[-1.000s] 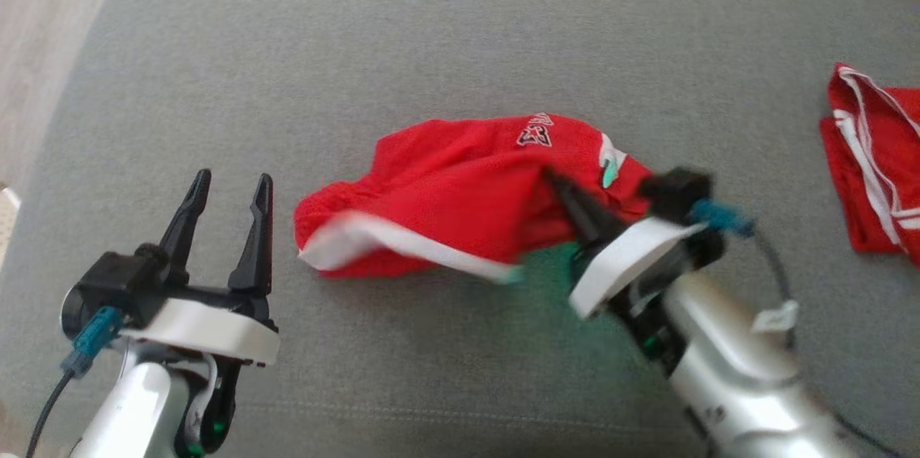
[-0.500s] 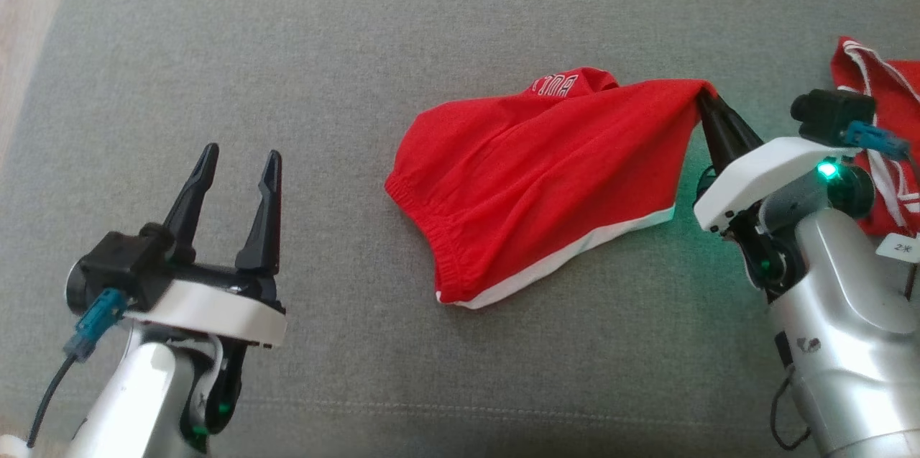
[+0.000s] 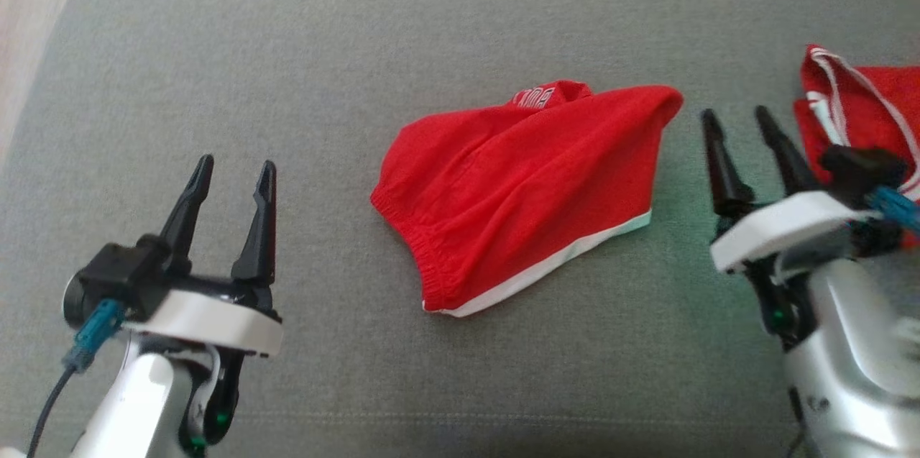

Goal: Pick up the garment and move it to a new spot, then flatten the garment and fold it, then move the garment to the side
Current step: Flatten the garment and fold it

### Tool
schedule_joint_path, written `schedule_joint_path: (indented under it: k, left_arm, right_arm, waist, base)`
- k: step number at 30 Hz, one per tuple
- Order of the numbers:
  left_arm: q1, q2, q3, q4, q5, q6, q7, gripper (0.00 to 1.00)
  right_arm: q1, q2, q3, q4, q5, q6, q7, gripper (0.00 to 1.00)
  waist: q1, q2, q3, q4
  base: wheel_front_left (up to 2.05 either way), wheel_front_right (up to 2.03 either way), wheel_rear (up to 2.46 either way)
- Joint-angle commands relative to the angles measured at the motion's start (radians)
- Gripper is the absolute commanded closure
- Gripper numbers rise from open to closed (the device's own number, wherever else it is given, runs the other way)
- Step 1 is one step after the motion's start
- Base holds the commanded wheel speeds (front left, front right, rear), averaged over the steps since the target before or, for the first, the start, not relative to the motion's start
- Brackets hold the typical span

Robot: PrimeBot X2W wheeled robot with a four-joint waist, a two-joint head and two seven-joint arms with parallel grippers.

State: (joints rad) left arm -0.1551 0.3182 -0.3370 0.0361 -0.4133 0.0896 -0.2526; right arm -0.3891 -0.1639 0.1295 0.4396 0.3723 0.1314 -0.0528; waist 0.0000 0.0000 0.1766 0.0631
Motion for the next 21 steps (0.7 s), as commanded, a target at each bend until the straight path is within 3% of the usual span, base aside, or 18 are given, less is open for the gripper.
schedule_joint_path:
  k: [1,12,21]
  left_arm:
    - [-0.016,0.025,0.052,-0.034,0.013,0.009,-0.009,0.00]
    - [0.059,0.039,0.059,-0.071,0.014,0.038,-0.002,0.00]
    - [0.098,0.048,0.054,-0.101,0.014,0.059,0.017,0.00]
  right_arm:
    - [0.004,-0.010,-0.001,-0.067,-0.023,-0.001,-0.017,0.00]
    - [0.241,0.023,-0.084,-0.409,-0.164,-0.001,0.059,0.00]
    - [0.358,0.067,-0.093,-0.519,-0.189,-0.001,0.110,0.00]
  waist:
    - [0.0000,0.0000,-0.016,-0.014]
    - [0.0000,0.0000,-0.076,-0.049]
    - [0.0000,0.0000,-0.093,-0.056]
  base:
    - [0.00,0.00,0.00]
    - [0.00,0.00,0.00]
    - [0.00,0.00,0.00]
